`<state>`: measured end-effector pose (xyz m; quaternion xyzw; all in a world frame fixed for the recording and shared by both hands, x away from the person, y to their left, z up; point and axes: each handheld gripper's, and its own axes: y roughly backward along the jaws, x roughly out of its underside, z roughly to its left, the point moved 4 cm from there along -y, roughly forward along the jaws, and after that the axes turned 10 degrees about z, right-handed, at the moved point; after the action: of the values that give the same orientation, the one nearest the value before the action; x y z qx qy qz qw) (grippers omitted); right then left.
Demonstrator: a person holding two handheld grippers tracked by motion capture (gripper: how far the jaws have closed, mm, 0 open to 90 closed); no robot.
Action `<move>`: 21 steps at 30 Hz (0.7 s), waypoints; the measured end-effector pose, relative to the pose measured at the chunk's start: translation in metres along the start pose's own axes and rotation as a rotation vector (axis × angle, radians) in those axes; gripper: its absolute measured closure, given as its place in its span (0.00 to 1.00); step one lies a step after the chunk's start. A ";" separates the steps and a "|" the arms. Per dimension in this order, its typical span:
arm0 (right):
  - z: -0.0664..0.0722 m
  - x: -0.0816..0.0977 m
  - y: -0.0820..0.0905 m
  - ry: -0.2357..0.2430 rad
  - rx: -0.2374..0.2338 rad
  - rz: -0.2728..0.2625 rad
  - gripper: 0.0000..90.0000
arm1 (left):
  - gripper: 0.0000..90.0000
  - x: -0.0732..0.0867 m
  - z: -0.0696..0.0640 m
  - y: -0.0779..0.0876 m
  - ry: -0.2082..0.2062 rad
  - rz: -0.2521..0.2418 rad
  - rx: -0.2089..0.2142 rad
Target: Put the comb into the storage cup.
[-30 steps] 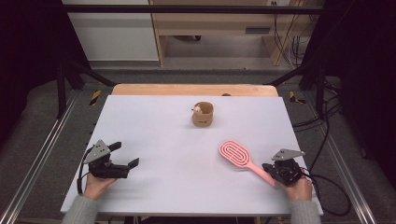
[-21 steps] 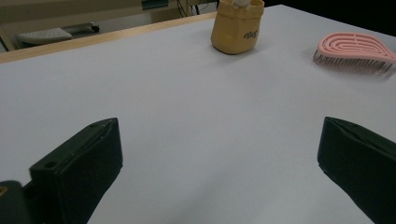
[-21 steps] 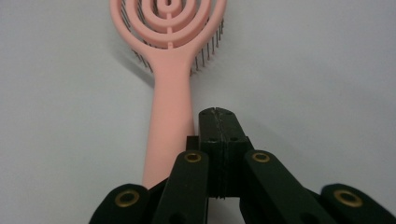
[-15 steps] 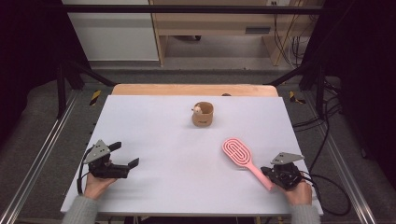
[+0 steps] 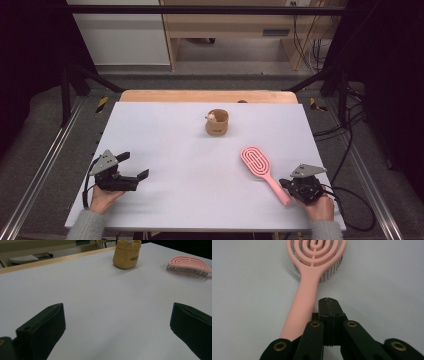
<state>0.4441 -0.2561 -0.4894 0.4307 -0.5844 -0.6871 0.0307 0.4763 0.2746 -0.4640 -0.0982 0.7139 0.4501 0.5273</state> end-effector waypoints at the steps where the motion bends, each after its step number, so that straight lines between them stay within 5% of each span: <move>1: -0.003 -0.001 0.004 0.000 0.030 -0.032 0.93 | 0.00 0.000 0.000 0.000 -0.001 0.001 0.000; 4: -0.004 -0.002 0.007 -0.012 0.046 -0.050 0.91 | 0.00 0.000 0.000 -0.001 -0.003 0.003 0.001; 11: -0.007 -0.013 0.017 -0.041 0.093 -0.111 0.57 | 0.00 0.000 0.000 -0.001 -0.002 0.004 0.002; 15: -0.007 -0.019 0.020 -0.045 0.090 -0.114 0.42 | 0.00 0.000 0.000 -0.001 -0.002 0.007 0.002; 21: -0.008 -0.028 0.021 -0.067 0.062 -0.114 0.33 | 0.00 0.000 0.000 -0.001 -0.003 0.007 0.001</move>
<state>0.4566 -0.2535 -0.4563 0.4408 -0.5806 -0.6833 -0.0415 0.4770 0.2738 -0.4650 -0.0945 0.7138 0.4517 0.5268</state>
